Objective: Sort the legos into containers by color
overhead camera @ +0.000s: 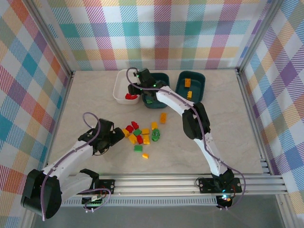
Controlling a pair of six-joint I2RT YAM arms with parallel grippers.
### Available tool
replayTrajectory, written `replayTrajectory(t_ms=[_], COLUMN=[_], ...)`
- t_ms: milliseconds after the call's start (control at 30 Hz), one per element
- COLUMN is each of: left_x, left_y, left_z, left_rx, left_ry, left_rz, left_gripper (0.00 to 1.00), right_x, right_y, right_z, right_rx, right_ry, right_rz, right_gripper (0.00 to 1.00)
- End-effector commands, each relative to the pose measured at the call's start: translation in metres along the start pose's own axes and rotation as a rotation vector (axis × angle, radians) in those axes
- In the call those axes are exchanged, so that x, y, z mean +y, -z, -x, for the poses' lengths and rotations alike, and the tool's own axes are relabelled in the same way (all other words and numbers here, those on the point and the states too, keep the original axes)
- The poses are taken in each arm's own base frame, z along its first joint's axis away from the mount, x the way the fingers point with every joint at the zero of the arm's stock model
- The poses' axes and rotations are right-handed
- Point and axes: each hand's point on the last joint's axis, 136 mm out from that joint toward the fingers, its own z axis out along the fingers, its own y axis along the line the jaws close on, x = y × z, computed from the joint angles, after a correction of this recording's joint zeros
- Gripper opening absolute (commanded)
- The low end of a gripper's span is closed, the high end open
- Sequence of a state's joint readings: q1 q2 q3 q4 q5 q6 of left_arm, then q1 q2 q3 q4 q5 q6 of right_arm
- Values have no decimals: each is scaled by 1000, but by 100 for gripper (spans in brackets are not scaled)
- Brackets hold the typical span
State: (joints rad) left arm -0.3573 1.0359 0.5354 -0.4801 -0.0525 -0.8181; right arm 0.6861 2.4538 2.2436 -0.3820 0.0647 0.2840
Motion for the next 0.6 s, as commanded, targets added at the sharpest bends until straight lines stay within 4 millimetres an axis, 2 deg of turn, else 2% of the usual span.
replayTrajectory(t_ms=[0, 100, 167, 233, 267, 333, 433, 500, 567], left_x=[-15, -26, -32, -36, -36, -35, -27, -23, -25], left_y=[6, 8, 9, 9, 8, 6, -4, -13, -19], left_z=[6, 12, 15, 19, 19, 19, 16, 11, 6], left_rx=[16, 20, 17, 10, 7, 0, -13, -3, 15], left_ry=[-20, -35, -39, -39, -37, -31, -3, 20, 25], left_rz=[-29, -48, -56, -60, -61, -60, -50, -48, -59], left_gripper=[100, 100, 100, 100, 100, 100, 100, 100, 100], right_x=[28, 40, 43, 39, 31, 6, -32, -50, -62], right_y=[24, 55, 77, 99, 109, 122, 129, 132, 133], right_z=[23, 47, 55, 56, 50, 27, -31, -73, -106], right_rx=[-24, -96, -126, -159, -164, -144, -45, 27, 82], right_ry=[54, 87, 96, 93, 79, 14, -114, -185, -225], right_rz=[82, 109, 113, 92, 60, -40, -185, -245, -278], right_gripper=[69, 71, 71, 71, 70, 70, 72, 76, 78])
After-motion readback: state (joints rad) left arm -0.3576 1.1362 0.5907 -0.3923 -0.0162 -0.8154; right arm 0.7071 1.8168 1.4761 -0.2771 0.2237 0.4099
